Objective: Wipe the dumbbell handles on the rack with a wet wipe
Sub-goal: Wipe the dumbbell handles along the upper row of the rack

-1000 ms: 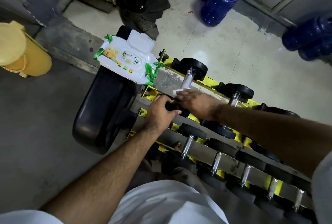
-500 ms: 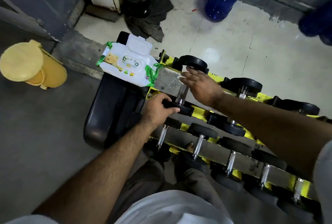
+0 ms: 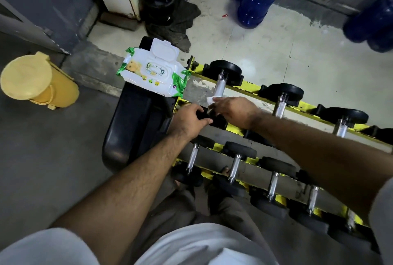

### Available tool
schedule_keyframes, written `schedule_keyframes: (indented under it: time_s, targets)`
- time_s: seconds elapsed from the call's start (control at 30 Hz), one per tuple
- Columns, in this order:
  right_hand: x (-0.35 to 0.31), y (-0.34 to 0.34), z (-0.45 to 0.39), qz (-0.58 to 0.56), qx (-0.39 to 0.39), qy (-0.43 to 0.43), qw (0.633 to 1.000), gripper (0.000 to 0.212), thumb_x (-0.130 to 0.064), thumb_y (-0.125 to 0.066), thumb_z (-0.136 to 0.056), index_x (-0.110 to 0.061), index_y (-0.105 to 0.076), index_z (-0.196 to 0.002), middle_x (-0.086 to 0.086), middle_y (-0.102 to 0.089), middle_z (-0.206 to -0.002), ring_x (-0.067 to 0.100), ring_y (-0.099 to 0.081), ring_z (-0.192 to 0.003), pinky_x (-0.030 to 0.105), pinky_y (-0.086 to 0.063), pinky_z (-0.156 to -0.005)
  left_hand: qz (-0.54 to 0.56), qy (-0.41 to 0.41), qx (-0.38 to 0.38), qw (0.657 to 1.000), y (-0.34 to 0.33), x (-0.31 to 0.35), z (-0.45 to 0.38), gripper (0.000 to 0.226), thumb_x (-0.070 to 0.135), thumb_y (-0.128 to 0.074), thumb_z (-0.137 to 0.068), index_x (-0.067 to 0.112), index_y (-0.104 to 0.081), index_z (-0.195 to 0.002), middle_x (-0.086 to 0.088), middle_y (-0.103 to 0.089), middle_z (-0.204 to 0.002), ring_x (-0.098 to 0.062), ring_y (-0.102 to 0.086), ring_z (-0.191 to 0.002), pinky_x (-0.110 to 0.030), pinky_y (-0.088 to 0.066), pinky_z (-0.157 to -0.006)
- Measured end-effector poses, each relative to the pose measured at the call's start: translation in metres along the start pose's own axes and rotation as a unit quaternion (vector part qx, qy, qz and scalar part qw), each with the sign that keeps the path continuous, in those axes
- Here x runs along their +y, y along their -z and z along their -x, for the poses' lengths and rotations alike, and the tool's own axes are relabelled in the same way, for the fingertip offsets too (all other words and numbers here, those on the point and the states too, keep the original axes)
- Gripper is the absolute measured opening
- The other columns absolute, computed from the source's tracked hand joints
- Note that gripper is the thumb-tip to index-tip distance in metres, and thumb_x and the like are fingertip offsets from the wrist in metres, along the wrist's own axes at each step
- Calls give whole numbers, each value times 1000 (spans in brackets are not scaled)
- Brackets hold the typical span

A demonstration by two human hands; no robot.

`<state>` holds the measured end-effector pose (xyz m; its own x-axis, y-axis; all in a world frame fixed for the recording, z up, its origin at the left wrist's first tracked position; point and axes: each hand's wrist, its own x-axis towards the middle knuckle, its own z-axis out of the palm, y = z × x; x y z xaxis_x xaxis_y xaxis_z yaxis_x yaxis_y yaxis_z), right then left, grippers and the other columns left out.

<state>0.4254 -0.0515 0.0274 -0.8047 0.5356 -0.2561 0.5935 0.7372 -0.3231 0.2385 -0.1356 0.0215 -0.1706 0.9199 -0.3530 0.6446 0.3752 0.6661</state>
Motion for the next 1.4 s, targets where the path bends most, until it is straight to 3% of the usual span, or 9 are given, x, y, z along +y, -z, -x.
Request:
schedule_keyframes:
  time_s: [0.13,0.27,0.4,0.5,0.57,0.77,1.0,1.17,1.4]
  targets:
    - [-10,10,18,-132,96,-131,978,35,-4,-53,-92,-21,-73,-116,1,-73,-118,19,-70,-99,31,-56,-80,-74,-52,22,996,0,16,15,32,36,-75,-85,17,-66,-110,1,-61,-109,-18,-58,-93,-35,-54,-79]
    - [-15,19,32,-277,182,-273,903,30,-4,-55,-94,-17,-74,-114,-3,-71,-99,19,-66,-85,28,-49,-70,-134,-115,44,983,-5,35,31,26,35,-66,-91,16,-64,-109,1,-60,-102,-13,-53,-88,-28,-47,-70]
    - [-5,26,53,-327,177,-288,883,29,-6,-56,-93,-22,-75,-107,1,-73,-94,24,-66,-82,34,-52,-70,-137,-143,46,979,-15,55,42,28,34,-63,-93,12,-65,-111,-2,-63,-103,-17,-58,-87,-27,-47,-70]
    - [4,27,69,-328,168,-295,882,27,-8,-55,-93,-21,-75,-106,-11,-64,-73,-2,-54,-58,22,-39,-56,-130,-141,37,981,-25,65,48,31,34,-62,-93,11,-64,-115,-4,-64,-109,-21,-62,-97,-34,-52,-80]
    - [11,29,84,-335,165,-293,880,27,-7,-55,-94,-20,-75,-105,-12,-59,-66,-4,-47,-45,20,-33,-51,-129,-138,35,981,-36,77,54,35,33,-63,-93,12,-62,-121,-4,-63,-113,-22,-62,-100,-37,-54,-84]
    - [39,22,142,-344,138,-256,893,23,-16,-57,-91,-32,-74,-91,7,-73,-86,27,-67,-72,41,-55,-62,-125,-108,40,985,-84,118,72,40,33,-62,-91,14,-61,-126,-4,-62,-118,-23,-63,-100,-37,-54,-85]
    - [68,13,190,-354,166,-239,889,24,-14,-58,-89,-29,-74,-98,-1,-74,-94,23,-69,-90,40,-55,-79,-119,-71,48,989,-137,151,90,36,39,-63,-91,19,-63,-122,-2,-62,-113,-21,-61,-99,-32,-51,-77]
    - [79,4,209,-317,181,-221,904,28,-4,-56,-91,-22,-74,-105,-17,-60,-77,-10,-52,-64,4,-36,-56,-131,-70,27,989,-172,158,102,42,44,-62,-91,18,-60,-123,-5,-58,-121,-25,-58,-108,-36,-51,-86]
    - [97,-13,212,-269,229,-185,917,35,-4,-54,-92,-25,-71,-114,-10,-71,-101,7,-63,-89,21,-48,-77,-178,-65,72,979,-208,156,100,57,54,-57,-92,15,-52,-133,-8,-49,-130,-24,-51,-116,-41,-52,-92]
